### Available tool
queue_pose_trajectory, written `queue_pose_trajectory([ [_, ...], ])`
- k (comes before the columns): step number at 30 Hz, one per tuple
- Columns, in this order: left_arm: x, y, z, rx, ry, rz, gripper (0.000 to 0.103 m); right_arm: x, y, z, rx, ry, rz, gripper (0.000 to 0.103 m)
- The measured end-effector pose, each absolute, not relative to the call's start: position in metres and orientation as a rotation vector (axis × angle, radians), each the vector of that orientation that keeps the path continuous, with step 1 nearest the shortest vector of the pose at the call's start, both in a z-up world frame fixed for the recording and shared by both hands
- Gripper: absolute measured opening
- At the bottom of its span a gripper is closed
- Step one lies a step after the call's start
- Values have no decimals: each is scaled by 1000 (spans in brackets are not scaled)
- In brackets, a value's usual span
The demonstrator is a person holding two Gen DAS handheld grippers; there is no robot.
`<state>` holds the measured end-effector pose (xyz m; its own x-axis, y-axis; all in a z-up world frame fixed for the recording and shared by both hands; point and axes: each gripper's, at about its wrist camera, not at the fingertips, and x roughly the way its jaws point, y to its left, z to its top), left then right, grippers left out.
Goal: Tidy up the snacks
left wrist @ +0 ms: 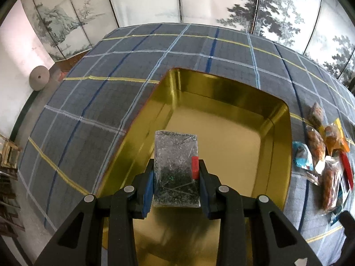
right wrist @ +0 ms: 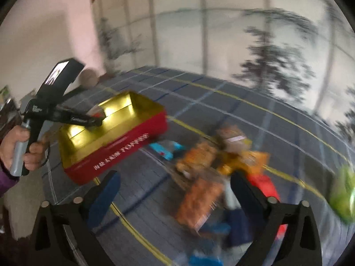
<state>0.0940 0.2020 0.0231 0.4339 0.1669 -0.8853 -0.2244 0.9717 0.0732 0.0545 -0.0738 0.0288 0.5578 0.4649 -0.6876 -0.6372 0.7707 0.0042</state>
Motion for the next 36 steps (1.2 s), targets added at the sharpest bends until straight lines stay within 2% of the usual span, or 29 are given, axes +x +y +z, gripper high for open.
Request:
queue_pose_trajectory([
  [5, 110, 211, 24, -68, 1120, 217, 31, 80, -37, 13, -409, 768, 703, 85],
  [15, 136, 213, 23, -39, 1133, 197, 31, 101, -1, -12, -621, 770, 733, 84],
  [19, 139, 210, 20, -20, 1139, 188, 31, 110, 6, -17, -664, 794, 753, 77],
  [25, 144, 207, 20, 7, 1124, 186, 33, 121, 10, -20, -678, 830, 788, 76],
  [28, 145, 207, 23, 14, 1117, 185, 39, 124, 13, -23, -674, 844, 803, 76],
  [30, 143, 210, 25, 0, 1116, 185, 40, 127, 14, -25, -675, 854, 805, 70],
  [32, 138, 213, 27, -21, 1110, 184, 40, 130, 17, -29, -664, 875, 820, 43],
  [36, 116, 220, 35, -63, 1075, 209, 50, 133, 17, -31, -628, 919, 819, 37],
])
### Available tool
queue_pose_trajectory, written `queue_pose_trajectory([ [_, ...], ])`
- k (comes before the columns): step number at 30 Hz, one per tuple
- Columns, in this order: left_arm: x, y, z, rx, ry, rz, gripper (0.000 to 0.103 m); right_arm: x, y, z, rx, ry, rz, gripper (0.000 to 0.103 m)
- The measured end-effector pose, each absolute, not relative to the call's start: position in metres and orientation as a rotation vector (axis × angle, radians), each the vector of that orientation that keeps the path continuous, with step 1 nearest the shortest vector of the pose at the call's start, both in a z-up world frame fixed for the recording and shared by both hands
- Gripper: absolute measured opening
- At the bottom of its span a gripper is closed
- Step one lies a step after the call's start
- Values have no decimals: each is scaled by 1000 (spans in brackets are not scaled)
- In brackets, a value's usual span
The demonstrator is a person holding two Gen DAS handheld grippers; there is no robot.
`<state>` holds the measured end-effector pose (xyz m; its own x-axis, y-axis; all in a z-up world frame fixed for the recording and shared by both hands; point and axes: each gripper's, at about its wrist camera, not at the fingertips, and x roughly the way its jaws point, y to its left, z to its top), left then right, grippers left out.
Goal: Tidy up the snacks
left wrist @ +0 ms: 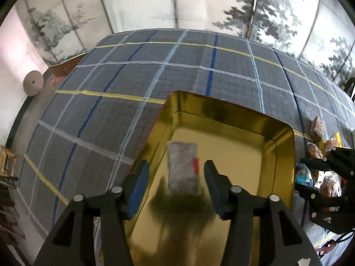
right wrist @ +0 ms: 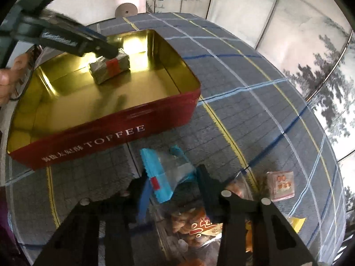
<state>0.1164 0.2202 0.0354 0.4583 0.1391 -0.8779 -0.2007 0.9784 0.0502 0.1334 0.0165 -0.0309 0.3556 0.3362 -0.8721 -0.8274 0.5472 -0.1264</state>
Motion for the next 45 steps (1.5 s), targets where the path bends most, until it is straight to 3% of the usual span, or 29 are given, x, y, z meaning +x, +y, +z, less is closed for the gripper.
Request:
queue_pose_trajectory([
  [7, 65, 229, 55, -83, 998, 237, 50, 127, 5, -19, -570, 905, 759, 34],
  [9, 51, 232, 60, -85, 977, 251, 52, 123, -4, -9, -528, 889, 737, 29],
  [16, 22, 241, 62, -117, 969, 272, 52, 113, 13, 41, -438, 796, 793, 29],
  [23, 6, 246, 58, -145, 984, 254, 52, 117, 44, 58, -433, 780, 833, 29],
  [26, 4, 245, 59, -138, 974, 247, 52, 118, 28, 51, -470, 807, 773, 39],
  [33, 6, 235, 57, -143, 980, 218, 52, 120, 7, 13, -522, 936, 738, 40],
  [35, 7, 232, 55, -139, 993, 208, 52, 122, 11, 6, -535, 939, 737, 53],
  [38, 8, 229, 53, -131, 995, 205, 52, 126, 17, -10, -550, 961, 740, 55],
  [40, 10, 227, 51, -131, 1001, 202, 52, 128, 21, -23, -564, 988, 719, 53],
  [41, 9, 227, 50, -132, 1003, 199, 52, 130, 21, -30, -572, 1005, 700, 40],
  [45, 9, 222, 48, -126, 1006, 188, 52, 130, 15, -21, -523, 965, 681, 37],
])
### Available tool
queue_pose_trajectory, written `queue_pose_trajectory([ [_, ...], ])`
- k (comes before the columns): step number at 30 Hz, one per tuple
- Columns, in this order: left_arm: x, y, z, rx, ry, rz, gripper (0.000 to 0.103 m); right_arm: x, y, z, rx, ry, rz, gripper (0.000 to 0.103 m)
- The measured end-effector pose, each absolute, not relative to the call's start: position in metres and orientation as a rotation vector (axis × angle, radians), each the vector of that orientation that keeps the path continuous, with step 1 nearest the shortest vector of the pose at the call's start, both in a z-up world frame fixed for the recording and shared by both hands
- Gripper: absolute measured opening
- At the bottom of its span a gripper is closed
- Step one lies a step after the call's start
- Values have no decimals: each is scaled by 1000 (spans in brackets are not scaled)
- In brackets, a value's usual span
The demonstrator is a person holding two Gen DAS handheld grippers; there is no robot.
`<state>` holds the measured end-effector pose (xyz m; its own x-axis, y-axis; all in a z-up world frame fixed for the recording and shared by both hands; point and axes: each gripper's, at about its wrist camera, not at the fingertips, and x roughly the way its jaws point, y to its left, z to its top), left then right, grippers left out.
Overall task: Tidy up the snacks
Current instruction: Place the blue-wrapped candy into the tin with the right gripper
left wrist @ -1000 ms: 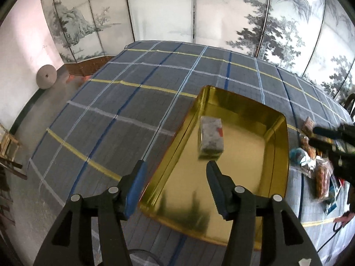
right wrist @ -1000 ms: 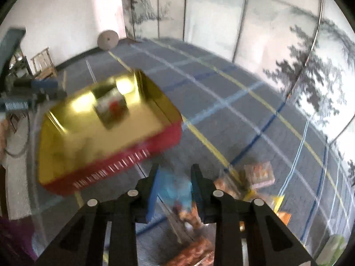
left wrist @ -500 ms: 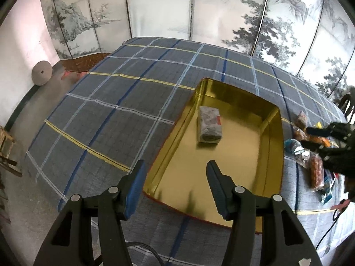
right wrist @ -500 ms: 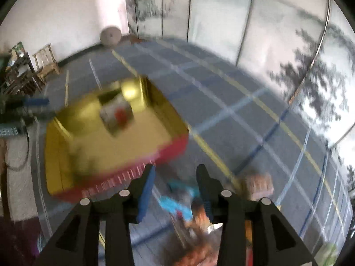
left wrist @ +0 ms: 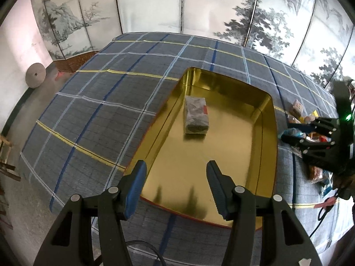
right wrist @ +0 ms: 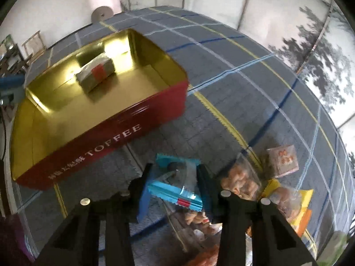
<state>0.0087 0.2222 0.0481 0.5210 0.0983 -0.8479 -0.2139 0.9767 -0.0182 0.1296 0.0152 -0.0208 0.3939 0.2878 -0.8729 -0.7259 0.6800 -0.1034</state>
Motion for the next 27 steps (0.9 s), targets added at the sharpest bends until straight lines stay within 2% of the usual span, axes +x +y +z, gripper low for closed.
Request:
queue_pose_trajectory([
  [4, 7, 220, 47, -129, 1014, 174, 52, 123, 10, 3, -456, 923, 691, 32],
  [8, 6, 221, 47, -130, 1017, 182, 52, 118, 19, 27, -455, 858, 694, 32],
  [18, 3, 224, 43, -138, 1029, 184, 57, 119, 3, 10, -424, 888, 656, 32],
  [24, 0, 220, 47, -116, 1013, 186, 57, 117, 5, 35, -360, 849, 678, 32],
  [27, -1, 219, 49, -113, 1005, 192, 61, 117, 17, 48, -344, 827, 712, 32],
])
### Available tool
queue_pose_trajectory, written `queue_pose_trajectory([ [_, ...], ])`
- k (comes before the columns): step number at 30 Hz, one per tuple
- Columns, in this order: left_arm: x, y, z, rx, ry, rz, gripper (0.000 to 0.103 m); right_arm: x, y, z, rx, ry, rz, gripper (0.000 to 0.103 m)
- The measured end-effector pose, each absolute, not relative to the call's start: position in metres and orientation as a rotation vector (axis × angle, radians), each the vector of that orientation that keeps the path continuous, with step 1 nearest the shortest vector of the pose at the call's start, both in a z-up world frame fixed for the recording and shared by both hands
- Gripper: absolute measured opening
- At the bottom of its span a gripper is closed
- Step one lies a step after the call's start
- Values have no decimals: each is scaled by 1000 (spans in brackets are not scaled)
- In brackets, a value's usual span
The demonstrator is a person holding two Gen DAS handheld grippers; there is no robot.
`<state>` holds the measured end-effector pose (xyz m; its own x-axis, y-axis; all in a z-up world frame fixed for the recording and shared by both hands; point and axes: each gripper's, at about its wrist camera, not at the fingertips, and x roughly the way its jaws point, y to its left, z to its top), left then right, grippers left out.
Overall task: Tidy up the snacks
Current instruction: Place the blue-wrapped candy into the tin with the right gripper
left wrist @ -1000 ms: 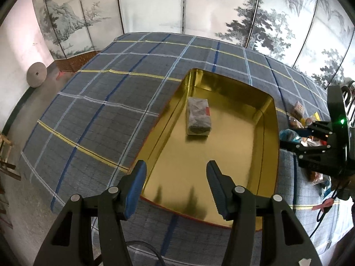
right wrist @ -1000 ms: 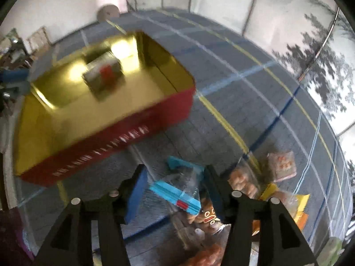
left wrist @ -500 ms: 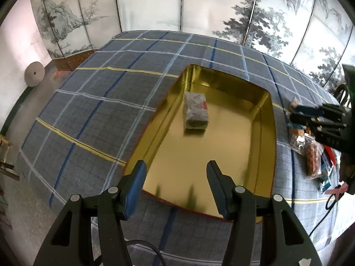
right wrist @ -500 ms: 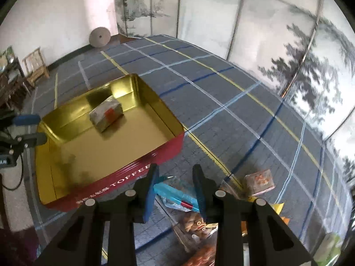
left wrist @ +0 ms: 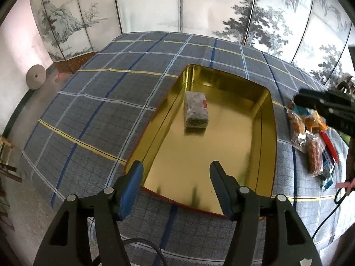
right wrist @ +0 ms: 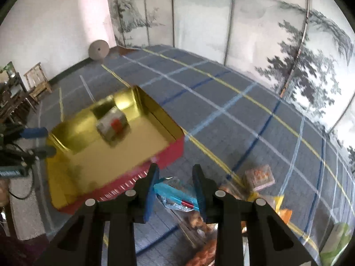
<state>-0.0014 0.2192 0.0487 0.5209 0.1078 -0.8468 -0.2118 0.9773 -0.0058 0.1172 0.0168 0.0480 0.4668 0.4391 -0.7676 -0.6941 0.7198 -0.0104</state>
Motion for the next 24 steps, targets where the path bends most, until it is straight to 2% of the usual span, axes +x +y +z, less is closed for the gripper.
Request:
queue_pose_trajectory([
  [5, -3, 220, 50, -106, 999, 200, 62, 125, 53, 53, -352, 806, 761, 32],
  [12, -4, 225, 49, -81, 993, 218, 63, 138, 109, 31, -356, 842, 815, 32],
  [24, -2, 228, 40, -43, 1001, 231, 63, 169, 138, -4, -287, 914, 772, 32],
])
